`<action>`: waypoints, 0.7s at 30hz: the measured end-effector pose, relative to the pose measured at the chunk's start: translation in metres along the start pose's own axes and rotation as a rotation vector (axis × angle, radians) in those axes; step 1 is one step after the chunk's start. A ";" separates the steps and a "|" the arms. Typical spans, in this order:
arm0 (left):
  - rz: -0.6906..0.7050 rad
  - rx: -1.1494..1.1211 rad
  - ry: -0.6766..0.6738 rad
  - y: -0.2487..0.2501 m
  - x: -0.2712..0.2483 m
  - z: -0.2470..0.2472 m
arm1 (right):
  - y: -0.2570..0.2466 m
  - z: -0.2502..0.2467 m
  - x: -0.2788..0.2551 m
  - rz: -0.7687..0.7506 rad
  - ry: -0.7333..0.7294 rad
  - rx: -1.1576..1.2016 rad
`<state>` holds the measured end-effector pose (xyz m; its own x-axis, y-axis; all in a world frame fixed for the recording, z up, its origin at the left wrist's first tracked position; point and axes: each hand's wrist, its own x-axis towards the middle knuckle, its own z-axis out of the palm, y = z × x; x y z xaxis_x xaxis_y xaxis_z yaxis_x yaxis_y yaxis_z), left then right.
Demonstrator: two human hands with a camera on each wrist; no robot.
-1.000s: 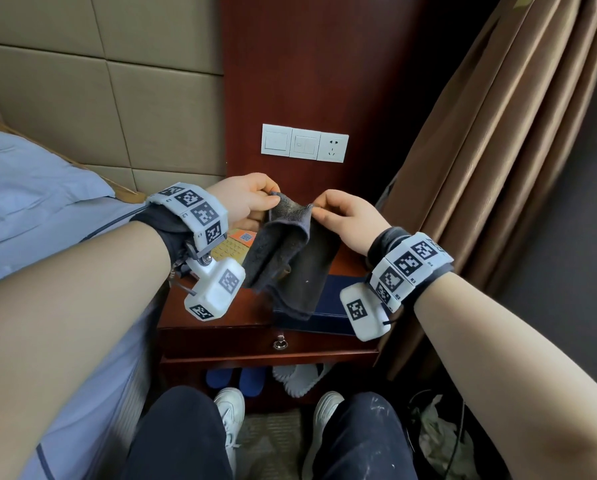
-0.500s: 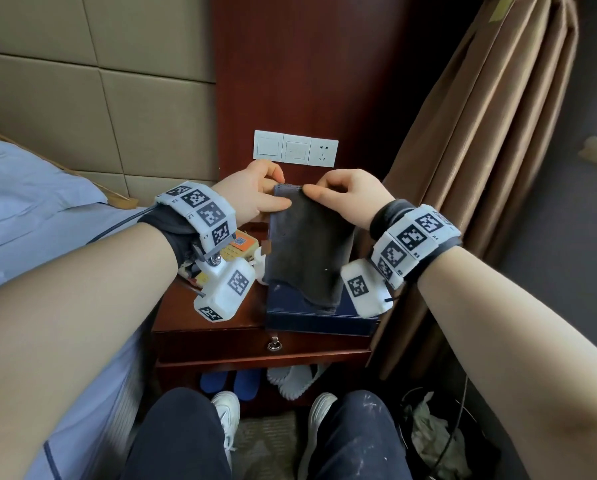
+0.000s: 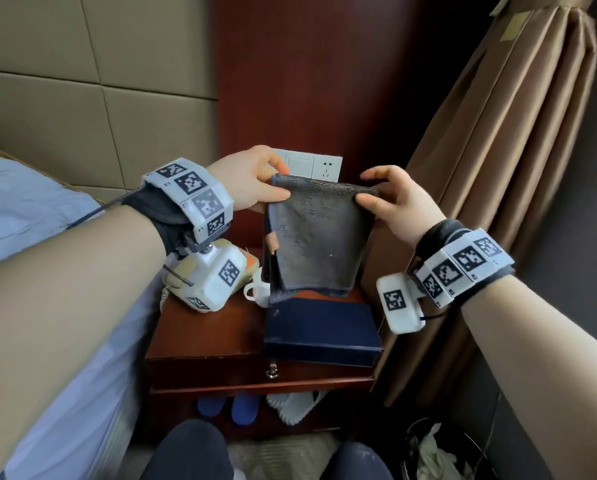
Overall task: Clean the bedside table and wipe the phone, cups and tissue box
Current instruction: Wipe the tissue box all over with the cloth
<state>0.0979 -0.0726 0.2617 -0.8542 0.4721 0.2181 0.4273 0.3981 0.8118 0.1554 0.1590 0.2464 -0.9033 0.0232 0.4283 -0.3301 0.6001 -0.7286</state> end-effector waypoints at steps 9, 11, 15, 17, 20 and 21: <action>0.034 0.006 -0.062 0.006 0.113 0.003 | 0.012 -0.054 0.081 -0.095 -0.007 -0.373; 0.045 -0.045 -0.106 0.022 0.137 0.007 | 0.010 -0.077 0.098 -0.076 0.001 -0.393; 0.083 -0.004 -0.196 0.073 0.174 0.014 | -0.005 -0.135 0.115 0.035 -0.006 -0.441; 0.104 0.004 -0.244 0.104 0.190 0.019 | -0.017 -0.167 0.115 0.106 0.006 -0.458; 0.131 0.015 -0.351 0.152 0.209 0.034 | -0.034 -0.214 0.107 0.217 0.013 -0.477; 0.142 0.025 -0.395 0.170 0.214 0.042 | -0.037 -0.231 0.102 0.262 0.012 -0.484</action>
<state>0.0002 0.1289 0.4232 -0.6092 0.7868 0.0986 0.5439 0.3241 0.7740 0.1388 0.3239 0.4404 -0.9341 0.2286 0.2741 0.0716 0.8723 -0.4836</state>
